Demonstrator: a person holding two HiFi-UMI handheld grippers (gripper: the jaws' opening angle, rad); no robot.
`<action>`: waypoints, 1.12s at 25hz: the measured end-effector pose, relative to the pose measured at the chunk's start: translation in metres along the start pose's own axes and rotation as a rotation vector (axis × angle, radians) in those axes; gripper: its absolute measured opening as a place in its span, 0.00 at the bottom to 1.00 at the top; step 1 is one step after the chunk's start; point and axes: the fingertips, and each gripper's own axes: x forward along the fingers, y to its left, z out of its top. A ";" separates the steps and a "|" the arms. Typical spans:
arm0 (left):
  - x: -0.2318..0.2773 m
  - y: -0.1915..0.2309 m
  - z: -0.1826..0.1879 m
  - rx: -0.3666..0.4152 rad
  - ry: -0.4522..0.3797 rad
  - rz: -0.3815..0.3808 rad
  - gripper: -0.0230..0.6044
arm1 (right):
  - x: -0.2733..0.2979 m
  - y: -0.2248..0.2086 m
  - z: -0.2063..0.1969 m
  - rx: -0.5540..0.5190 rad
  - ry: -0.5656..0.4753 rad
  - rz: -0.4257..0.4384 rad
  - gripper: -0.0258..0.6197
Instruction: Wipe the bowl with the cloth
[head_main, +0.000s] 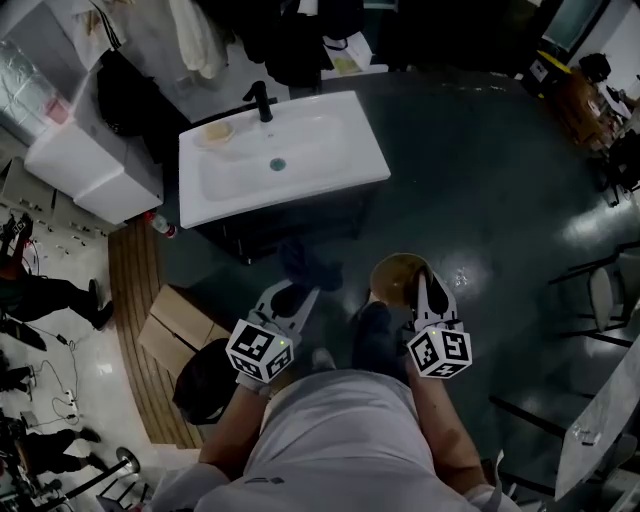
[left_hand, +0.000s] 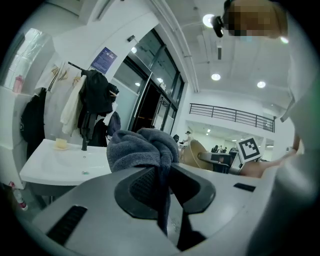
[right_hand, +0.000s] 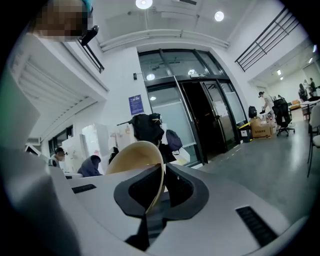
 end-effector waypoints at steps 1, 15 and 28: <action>0.001 0.006 0.000 -0.001 0.004 0.013 0.15 | 0.010 0.001 -0.002 0.005 0.004 0.012 0.09; 0.110 0.077 0.025 -0.005 0.054 0.150 0.15 | 0.171 -0.045 0.004 0.085 0.077 0.146 0.09; 0.241 0.092 0.068 -0.019 0.067 0.217 0.15 | 0.301 -0.130 0.044 0.279 0.148 0.259 0.09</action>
